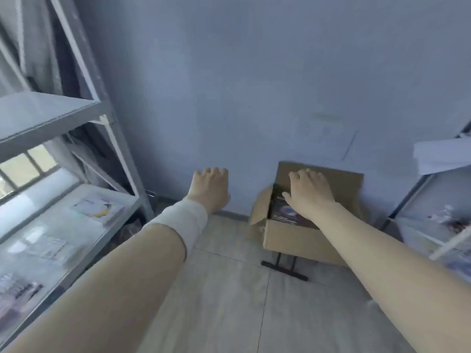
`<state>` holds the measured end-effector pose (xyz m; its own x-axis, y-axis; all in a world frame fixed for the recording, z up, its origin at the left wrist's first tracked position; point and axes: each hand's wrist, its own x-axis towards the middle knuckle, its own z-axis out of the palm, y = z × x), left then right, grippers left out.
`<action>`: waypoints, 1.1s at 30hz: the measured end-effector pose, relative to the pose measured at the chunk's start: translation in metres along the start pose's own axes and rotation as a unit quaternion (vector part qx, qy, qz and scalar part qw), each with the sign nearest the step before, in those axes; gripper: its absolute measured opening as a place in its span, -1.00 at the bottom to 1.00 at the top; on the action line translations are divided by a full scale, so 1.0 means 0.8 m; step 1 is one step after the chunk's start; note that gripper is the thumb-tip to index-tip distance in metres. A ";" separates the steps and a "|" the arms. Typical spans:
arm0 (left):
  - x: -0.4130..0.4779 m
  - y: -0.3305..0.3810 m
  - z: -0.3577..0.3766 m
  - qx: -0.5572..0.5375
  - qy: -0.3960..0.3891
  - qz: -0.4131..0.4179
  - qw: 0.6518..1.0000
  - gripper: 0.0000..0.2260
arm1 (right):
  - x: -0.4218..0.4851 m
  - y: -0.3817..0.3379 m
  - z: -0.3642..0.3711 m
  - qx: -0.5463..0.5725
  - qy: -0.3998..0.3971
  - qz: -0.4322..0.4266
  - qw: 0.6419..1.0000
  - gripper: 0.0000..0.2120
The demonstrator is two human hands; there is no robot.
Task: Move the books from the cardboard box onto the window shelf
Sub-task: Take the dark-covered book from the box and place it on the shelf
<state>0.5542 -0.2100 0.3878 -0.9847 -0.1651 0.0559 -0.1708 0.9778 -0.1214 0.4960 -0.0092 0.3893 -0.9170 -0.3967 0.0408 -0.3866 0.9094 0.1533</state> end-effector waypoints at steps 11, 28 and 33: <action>0.226 0.277 0.088 -0.006 -0.038 0.164 0.986 -0.65 | 0.087 0.265 0.138 -0.023 -0.097 0.131 0.986 -0.54; 0.486 0.336 0.329 -0.068 -0.295 0.061 0.951 -0.71 | 0.348 0.342 0.395 0.075 -0.280 0.094 0.952 -0.54; 0.507 0.339 0.392 -0.107 -0.377 -0.022 0.920 -0.71 | 0.393 0.325 0.468 0.143 -0.325 0.077 0.932 -0.50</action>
<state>0.0978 -0.0525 0.0670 -0.7355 -0.1679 -0.6565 -0.2793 0.9578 0.0680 0.0702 0.1492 0.0727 -0.7929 -0.1840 -0.5809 -0.1705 0.9822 -0.0784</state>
